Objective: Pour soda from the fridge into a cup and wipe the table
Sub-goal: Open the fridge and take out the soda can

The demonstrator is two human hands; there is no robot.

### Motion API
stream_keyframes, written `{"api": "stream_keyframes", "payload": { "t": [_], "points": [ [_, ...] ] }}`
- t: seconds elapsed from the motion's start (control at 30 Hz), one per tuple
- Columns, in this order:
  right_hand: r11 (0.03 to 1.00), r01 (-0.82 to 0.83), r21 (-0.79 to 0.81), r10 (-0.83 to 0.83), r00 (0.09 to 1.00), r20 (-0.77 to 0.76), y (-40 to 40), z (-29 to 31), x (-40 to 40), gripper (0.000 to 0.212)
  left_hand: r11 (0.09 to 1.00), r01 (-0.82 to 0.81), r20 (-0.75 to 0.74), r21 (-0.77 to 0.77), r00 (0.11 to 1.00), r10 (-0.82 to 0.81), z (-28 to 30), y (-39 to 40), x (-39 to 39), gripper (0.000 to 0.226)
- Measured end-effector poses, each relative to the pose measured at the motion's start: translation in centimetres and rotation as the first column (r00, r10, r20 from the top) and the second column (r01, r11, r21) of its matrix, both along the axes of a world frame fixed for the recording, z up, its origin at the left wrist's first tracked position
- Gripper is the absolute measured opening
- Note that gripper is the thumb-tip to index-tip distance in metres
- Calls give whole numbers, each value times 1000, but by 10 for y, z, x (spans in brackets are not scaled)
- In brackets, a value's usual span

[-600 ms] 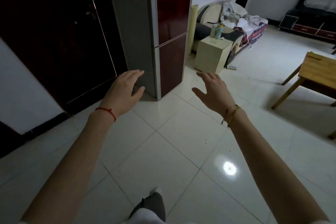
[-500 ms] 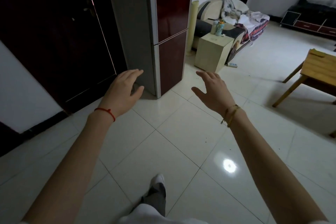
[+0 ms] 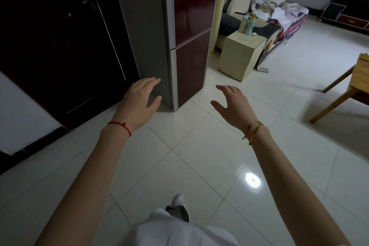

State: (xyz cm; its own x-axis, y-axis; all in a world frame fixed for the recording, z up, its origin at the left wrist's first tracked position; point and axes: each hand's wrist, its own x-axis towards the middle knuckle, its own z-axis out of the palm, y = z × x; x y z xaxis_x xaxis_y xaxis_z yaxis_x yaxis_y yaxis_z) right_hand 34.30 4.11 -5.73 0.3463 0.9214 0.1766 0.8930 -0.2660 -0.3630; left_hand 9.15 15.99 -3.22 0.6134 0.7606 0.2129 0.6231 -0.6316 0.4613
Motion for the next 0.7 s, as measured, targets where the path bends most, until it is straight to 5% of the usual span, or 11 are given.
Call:
{"api": "stream_keyframes", "payload": {
  "t": [0.7],
  "points": [
    [1000,16,-26,-17,999,-36,219,-21,98,56,998,8,-43,-63,999,-11,-21,216,108,52]
  ]
}}
